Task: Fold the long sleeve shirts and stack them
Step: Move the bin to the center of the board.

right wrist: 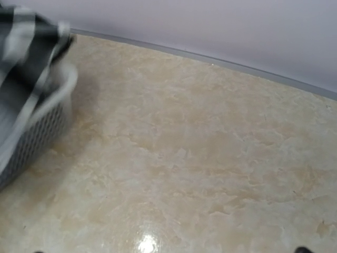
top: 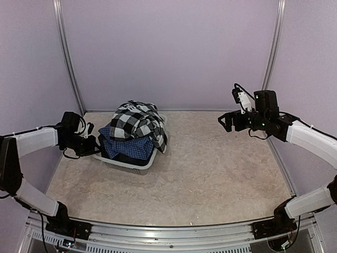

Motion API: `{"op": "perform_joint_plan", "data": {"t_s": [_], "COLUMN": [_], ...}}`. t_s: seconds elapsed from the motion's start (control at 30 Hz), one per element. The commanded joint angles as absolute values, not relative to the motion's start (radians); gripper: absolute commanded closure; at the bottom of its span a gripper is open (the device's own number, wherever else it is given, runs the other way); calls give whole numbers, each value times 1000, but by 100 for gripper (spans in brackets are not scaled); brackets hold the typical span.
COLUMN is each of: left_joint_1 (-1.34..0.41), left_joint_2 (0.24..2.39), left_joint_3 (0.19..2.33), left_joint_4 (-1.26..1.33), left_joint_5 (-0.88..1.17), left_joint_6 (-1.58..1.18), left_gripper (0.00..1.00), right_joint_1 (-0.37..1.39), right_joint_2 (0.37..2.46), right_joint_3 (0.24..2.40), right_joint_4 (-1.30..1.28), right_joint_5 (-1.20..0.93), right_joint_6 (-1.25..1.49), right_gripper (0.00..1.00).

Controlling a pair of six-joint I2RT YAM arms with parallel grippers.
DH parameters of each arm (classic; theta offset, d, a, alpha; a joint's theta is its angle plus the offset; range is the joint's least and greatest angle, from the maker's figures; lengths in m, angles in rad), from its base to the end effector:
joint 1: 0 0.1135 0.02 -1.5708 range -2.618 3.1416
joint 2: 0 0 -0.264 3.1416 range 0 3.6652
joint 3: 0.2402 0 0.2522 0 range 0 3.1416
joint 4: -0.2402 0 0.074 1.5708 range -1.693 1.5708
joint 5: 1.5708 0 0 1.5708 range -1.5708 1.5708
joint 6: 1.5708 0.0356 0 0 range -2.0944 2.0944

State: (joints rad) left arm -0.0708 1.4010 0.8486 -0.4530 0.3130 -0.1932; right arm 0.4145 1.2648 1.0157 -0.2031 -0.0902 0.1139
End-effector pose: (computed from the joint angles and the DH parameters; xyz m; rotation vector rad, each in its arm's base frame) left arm 0.2717 -0.0303 0.2052 -0.0397 2.5805 -0.5018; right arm 0.2652 0.1202 0.3152 -0.3635 2.0146 0.4236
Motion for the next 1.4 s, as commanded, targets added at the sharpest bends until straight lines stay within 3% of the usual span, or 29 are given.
{"op": "perform_joint_plan", "data": {"t_s": [0.0,0.33,0.67,0.77,0.87,1.13,1.37], "left_joint_1": [-50,-107,-220,-296,-358,-465,-512], "left_joint_2": [1401,1171,907,938,1098,1474,1753], "left_joint_3": [853,606,407,414,496,670,959], "left_joint_4": [-400,-150,-46,58,123,312,412], "left_joint_5": [205,5,-378,-437,-444,-357,-152], "left_joint_6": [-295,-668,-1071,-1135,-1127,-1127,-993], "left_gripper": [100,100,100,87,78,36,28], "right_joint_1": [423,423,423,423,423,423,423], "right_joint_2": [1280,1278,1272,1280,1282,1270,1288], "right_joint_3": [1009,995,998,1002,1005,1001,1004], "right_joint_4": [-179,-173,-174,-174,-179,-186,-183], "right_joint_5": [-97,-109,-119,-126,-126,-124,-126], "right_joint_6": [123,130,129,134,136,135,137], "right_gripper": [0,0,1,1,1,0,1]}}
